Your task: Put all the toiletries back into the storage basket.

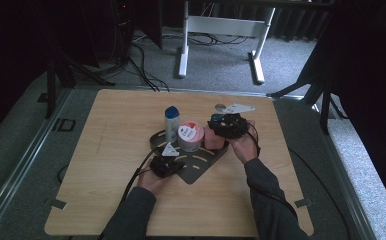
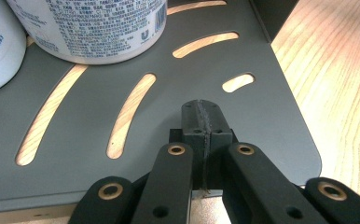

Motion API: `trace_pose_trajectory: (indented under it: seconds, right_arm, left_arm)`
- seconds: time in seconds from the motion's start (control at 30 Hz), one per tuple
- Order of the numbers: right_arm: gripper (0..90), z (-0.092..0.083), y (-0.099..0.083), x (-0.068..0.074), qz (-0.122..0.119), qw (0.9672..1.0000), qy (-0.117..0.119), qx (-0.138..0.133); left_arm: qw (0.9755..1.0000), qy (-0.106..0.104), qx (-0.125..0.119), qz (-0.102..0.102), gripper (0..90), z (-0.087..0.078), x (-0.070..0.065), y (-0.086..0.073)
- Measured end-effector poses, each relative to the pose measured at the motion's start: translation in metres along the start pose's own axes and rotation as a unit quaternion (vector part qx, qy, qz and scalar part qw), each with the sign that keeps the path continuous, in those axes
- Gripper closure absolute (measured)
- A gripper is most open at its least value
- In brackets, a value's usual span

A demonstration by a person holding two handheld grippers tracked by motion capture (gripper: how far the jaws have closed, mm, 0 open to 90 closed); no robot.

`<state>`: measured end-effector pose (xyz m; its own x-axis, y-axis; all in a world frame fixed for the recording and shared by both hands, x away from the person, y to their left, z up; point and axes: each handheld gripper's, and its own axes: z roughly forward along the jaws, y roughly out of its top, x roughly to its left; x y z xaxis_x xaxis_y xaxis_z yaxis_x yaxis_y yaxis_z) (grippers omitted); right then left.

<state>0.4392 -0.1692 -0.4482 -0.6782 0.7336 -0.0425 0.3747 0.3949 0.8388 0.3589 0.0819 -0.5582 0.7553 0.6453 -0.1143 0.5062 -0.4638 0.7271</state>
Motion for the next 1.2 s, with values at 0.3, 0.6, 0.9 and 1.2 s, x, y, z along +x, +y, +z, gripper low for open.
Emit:
trace_pose_trajectory:
  seconds: [0.3, 0.6, 0.9, 1.2]
  right_arm:
    - [53.2, 0.001, -0.002, 0.000, 0.004, 1.0000, -0.004, -0.008]
    - [53.1, 0.005, -0.012, 0.002, 0.011, 0.9999, -0.010, -0.009]
    - [53.1, 0.009, -0.019, 0.003, 0.018, 0.9997, -0.013, -0.011]
    - [52.8, 0.005, -0.029, 0.005, 0.027, 0.9990, -0.019, -0.031]
  left_arm:
    - [1.0000, 0.000, 0.000, -0.001, 90.0, 0.000, 0.000, 0.000]
    - [1.0000, 0.000, -0.002, -0.002, 90.0, 0.000, 0.000, 0.000]
    - [1.0000, 0.000, -0.003, -0.003, 90.0, 0.000, 0.000, -0.001]
    - [1.0000, 0.000, -0.003, -0.003, 90.0, 0.000, 0.000, -0.001]
